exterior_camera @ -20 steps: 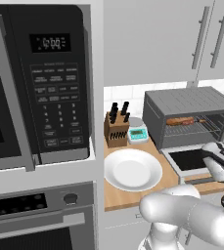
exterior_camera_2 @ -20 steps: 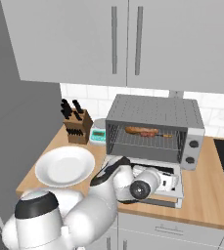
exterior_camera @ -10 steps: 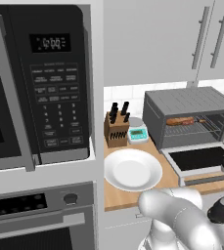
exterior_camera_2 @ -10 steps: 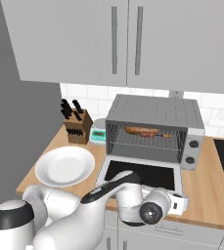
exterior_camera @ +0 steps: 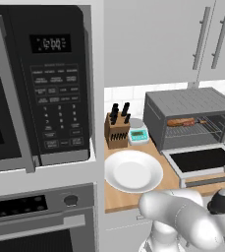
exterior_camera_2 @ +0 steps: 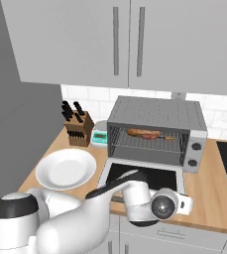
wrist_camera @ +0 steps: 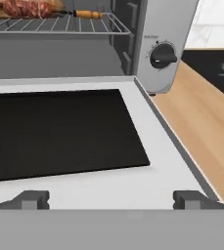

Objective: Pick up the kebab skewer and baguette bread, and place them inside the toaster oven. Close the toaster oven door and start by setting the timer.

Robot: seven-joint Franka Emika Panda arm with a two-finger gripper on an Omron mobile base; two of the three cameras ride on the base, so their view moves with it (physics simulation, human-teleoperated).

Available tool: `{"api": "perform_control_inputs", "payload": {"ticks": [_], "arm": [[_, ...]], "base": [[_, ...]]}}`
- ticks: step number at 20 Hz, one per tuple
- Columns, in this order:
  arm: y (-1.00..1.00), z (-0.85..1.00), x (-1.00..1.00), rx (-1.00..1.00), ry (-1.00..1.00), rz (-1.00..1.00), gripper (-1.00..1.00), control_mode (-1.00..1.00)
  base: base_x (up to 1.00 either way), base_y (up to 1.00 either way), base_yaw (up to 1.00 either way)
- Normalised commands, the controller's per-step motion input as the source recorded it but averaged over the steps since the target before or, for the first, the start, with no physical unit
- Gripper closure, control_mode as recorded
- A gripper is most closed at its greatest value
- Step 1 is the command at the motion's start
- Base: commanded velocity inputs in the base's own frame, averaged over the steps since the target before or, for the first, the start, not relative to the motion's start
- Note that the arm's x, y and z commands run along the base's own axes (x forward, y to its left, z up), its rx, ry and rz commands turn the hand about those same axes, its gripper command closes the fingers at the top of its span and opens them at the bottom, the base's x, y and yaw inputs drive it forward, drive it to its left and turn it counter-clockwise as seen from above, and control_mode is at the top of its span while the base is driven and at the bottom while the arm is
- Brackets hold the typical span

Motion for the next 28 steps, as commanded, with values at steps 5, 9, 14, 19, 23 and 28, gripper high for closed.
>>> {"api": "perform_control_inputs", "payload": {"ticks": [5,9,14,19,23,28], "arm": [[0.00,-0.83,-0.52,0.00,0.07,0.09,-1.00,-1.00],[-0.06,-0.15,-0.61,0.00,0.00,0.05,-1.00,-1.00],[0.01,-0.46,-0.70,0.00,0.00,0.00,-1.00,-1.00],[0.13,-0.53,0.04,0.00,0.00,0.02,-1.00,-1.00],[0.01,-0.09,0.15,0.03,-0.05,0.07,-1.00,-1.00],[0.00,0.00,0.02,0.02,-0.09,0.00,-1.00,-1.00]], "base": [[0.00,0.00,0.00],[0.00,0.00,0.00],[0.00,0.00,0.00],[0.00,0.00,0.00],[0.00,0.00,0.00],[0.00,0.00,0.00]]}}
